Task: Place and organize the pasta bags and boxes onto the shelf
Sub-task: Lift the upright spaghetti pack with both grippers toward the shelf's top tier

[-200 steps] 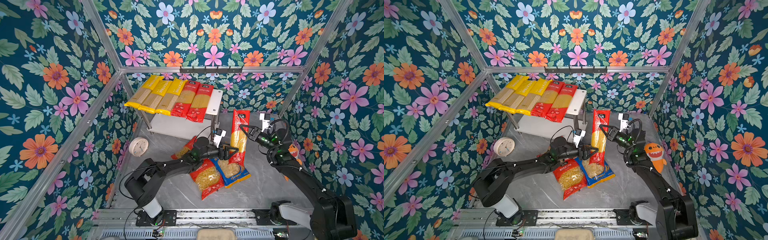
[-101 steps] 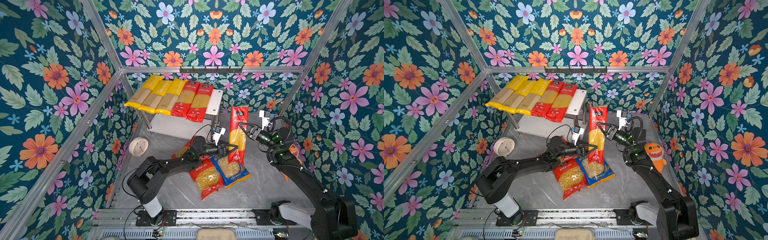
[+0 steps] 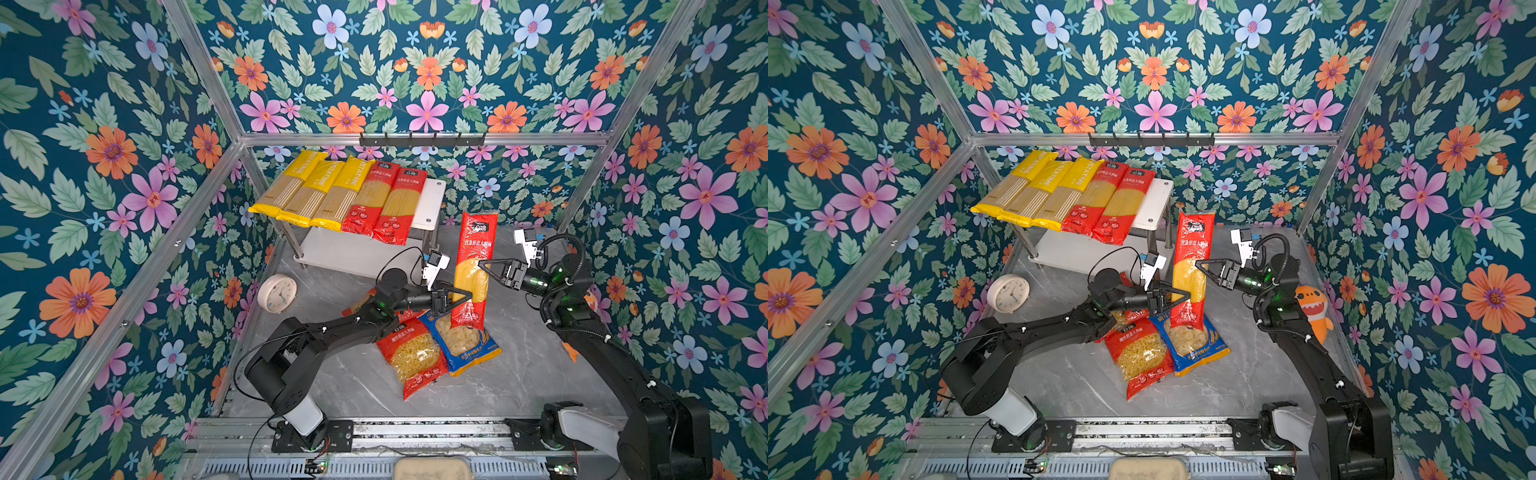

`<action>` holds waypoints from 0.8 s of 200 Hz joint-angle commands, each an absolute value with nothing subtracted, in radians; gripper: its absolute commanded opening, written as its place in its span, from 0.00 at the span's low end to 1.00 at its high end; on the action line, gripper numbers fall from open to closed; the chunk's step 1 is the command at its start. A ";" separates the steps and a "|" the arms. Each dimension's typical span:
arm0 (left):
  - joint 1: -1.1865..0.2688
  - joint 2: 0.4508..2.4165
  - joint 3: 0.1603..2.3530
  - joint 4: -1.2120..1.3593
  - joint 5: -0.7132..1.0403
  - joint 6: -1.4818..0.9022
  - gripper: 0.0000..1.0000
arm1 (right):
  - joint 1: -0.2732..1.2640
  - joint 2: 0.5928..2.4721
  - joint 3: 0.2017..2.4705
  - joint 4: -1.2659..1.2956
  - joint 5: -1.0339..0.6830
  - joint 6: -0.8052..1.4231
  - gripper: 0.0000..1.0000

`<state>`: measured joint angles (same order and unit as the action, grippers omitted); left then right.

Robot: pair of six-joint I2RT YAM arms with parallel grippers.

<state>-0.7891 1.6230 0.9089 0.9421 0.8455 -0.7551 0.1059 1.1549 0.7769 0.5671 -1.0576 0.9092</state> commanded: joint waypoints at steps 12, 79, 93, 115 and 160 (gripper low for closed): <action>-0.789 1.620 0.935 1.070 0.895 -0.739 0.07 | 0.121 1.162 0.793 0.598 -1.103 0.889 0.49; -0.788 1.568 0.968 0.928 0.887 -0.693 0.26 | 0.156 1.190 0.823 0.685 -1.072 0.936 0.18; -0.788 1.546 0.944 0.934 0.859 -0.712 0.37 | 0.155 1.185 0.832 0.690 -1.044 0.951 0.15; -0.782 1.509 0.872 0.967 0.783 -0.768 0.49 | 0.156 1.179 0.825 0.721 -0.964 0.991 0.11; -0.785 1.471 0.700 1.279 0.656 -1.003 0.63 | 0.206 1.176 0.847 0.766 -0.833 1.023 0.09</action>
